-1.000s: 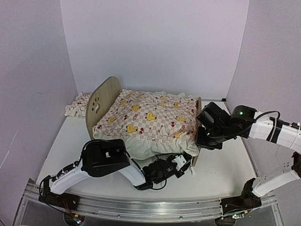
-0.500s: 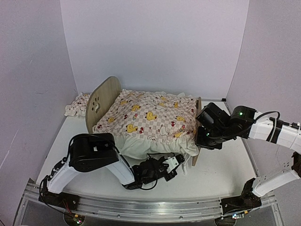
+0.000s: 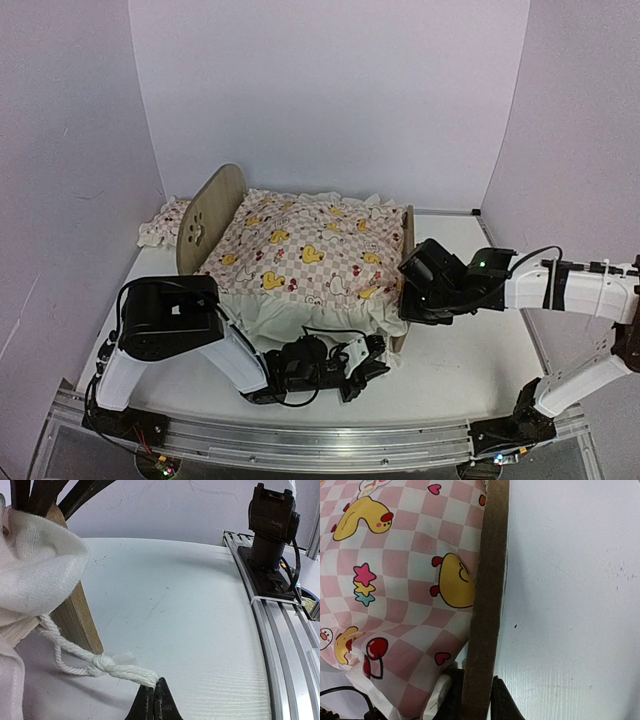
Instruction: Set up the pet bed
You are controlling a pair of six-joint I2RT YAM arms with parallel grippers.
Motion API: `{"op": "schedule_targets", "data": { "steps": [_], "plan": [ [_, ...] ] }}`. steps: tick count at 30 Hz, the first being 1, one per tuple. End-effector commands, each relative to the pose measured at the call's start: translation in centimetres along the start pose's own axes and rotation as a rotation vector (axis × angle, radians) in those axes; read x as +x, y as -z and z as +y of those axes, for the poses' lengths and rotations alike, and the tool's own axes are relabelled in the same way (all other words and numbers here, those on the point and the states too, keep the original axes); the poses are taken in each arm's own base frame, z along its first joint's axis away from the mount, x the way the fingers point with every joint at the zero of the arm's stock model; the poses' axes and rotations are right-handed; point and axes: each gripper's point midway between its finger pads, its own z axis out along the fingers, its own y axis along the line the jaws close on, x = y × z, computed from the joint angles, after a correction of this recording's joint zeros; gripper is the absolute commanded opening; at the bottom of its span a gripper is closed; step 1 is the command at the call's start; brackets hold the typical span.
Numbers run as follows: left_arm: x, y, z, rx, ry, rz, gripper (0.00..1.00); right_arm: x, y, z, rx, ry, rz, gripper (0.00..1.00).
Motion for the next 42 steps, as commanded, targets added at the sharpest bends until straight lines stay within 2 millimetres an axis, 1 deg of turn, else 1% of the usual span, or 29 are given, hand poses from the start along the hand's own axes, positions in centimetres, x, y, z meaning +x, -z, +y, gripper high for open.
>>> {"op": "schedule_targets", "data": {
  "steps": [1, 2, 5, 8, 9, 12, 14, 16, 18, 20, 21, 22, 23, 24, 26, 27, 29, 32, 33, 35, 37, 39, 42],
  "plan": [
    [-1.0, 0.1, -0.8, 0.038, 0.052, 0.003, 0.0, -3.6, 0.8, 4.2, -0.178, -0.022, -0.159, 0.0],
    [-0.9, 0.3, -0.6, 0.022, 0.071, 0.011, 0.0, -3.1, 0.5, 4.1, -0.176, 0.003, -0.142, 0.02],
    [-0.8, 0.7, 0.2, -0.018, 0.092, 0.035, 0.0, -1.4, 0.4, 2.5, -0.11, 0.067, -0.066, 0.23],
    [-0.6, 1.5, 1.3, -0.086, 0.101, 0.052, 0.0, 0.1, 1.7, 1.0, -0.057, 0.123, 0.032, 0.42],
    [-0.5, 1.8, 1.8, -0.112, 0.101, 0.059, 0.0, 0.6, 2.3, 0.3, -0.041, 0.132, 0.062, 0.47],
    [-0.4, 2.7, 3.6, -0.183, 0.124, 0.066, 0.0, 2.1, 4.3, -0.8, -0.036, 0.143, 0.127, 0.58],
    [-0.4, 3.1, 4.8, -0.217, 0.14, 0.068, 0.0, 3.4, 5.3, -0.7, -0.077, 0.151, 0.178, 0.63],
    [-0.3, 3.5, 5.6, -0.248, 0.144, 0.073, 0.0, 5.1, 5.9, 0.7, -0.161, 0.182, 0.23, 0.63],
    [-0.5, 3.7, 5.9, -0.257, 0.147, 0.072, 0.0, 7.0, 5.6, 2.6, -0.253, 0.213, 0.272, 0.62],
    [-0.5, 3.8, 6.0, -0.255, 0.148, 0.073, 0.0, 8.3, 4.3, 4.0, -0.306, 0.236, 0.278, 0.6],
    [-0.5, 3.8, 6.0, -0.253, 0.147, 0.075, 0.0, 8.4, 3.6, 4.3, -0.308, 0.24, 0.251, 0.59],
    [-0.3, 3.8, 6.0, -0.252, 0.147, 0.079, 0.0, 8.2, 2.6, 4.1, -0.289, 0.227, 0.213, 0.57],
    [-0.4, 3.8, 5.9, -0.247, 0.148, 0.078, 0.0, 7.9, 1.8, 3.9, -0.281, 0.202, 0.172, 0.52],
    [-0.4, 3.8, 5.8, -0.24, 0.149, 0.08, 0.0, 7.5, 0.9, 3.4, -0.262, 0.181, 0.123, 0.5],
    [-0.2, 3.7, 5.8, -0.237, 0.155, 0.085, 0.0, 7.6, -0.8, 2.2, -0.221, 0.151, 0.069, 0.5],
    [-0.3, 3.7, 5.7, -0.233, 0.157, 0.085, 0.0, 7.7, -1.6, 1.6, -0.199, 0.134, 0.051, 0.52],
    [-0.3, 3.6, 5.5, -0.224, 0.16, 0.088, 0.0, 8.0, -2.7, 0.6, -0.162, 0.117, 0.028, 0.52],
    [-0.4, 3.6, 5.4, -0.217, 0.163, 0.088, 0.0, 8.0, -3.8, -1.2, -0.111, 0.095, -0.028, 0.52],
    [-0.4, 3.5, 5.4, -0.214, 0.166, 0.088, 0.0, 7.8, -4.1, -0.9, -0.133, 0.09, -0.055, 0.52],
    [-0.5, 3.5, 5.2, -0.208, 0.17, 0.089, 0.0, 8.0, -4.8, -0.8, -0.143, 0.107, -0.064, 0.48],
    [-0.6, 3.5, 5.1, -0.202, 0.174, 0.089, 0.0, 8.5, -5.6, -1.0, -0.116, 0.111, -0.049, 0.41],
    [-0.8, 3.6, 5.1, -0.202, 0.177, 0.085, 0.0, 9.1, -6.4, -1.6, -0.088, 0.11, -0.039, 0.39],
    [-0.9, 3.6, 5.1, -0.204, 0.177, 0.085, 0.0, 9.8, -7.1, -2.8, -0.062, 0.114, -0.045, 0.45]
  ]
}}
